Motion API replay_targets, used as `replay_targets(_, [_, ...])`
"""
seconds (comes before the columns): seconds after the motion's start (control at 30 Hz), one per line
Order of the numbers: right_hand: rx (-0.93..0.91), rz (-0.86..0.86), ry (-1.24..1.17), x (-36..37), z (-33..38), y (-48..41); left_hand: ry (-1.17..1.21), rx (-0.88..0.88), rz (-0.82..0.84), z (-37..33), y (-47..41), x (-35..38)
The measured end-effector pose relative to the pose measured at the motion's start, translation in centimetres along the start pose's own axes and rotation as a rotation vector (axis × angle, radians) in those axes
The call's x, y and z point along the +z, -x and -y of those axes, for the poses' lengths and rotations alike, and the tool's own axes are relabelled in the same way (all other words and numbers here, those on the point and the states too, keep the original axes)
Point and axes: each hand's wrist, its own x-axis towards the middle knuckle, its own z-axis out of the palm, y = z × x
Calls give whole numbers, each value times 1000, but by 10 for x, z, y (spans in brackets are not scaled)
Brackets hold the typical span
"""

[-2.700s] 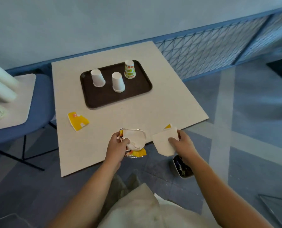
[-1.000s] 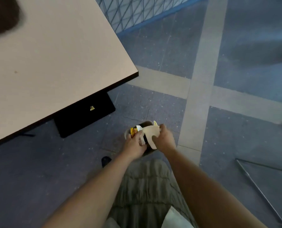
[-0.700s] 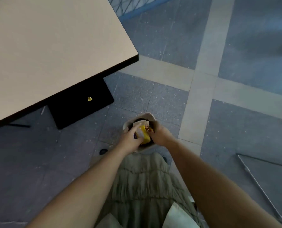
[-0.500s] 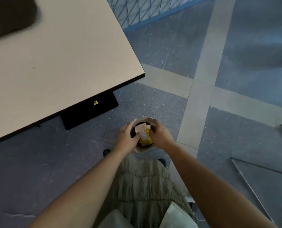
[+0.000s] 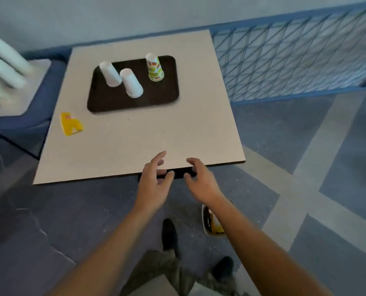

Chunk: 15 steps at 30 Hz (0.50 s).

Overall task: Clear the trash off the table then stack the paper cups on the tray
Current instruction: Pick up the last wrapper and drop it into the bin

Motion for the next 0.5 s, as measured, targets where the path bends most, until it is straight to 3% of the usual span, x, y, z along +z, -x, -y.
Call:
replay_targets(0.17, [-90,114,41,53,81,-43,55,-83,-191,13,-24,-98])
replay_targets(0.5, [-157,268,229,213,218,-206,152,-300,-285,102,-143,-273])
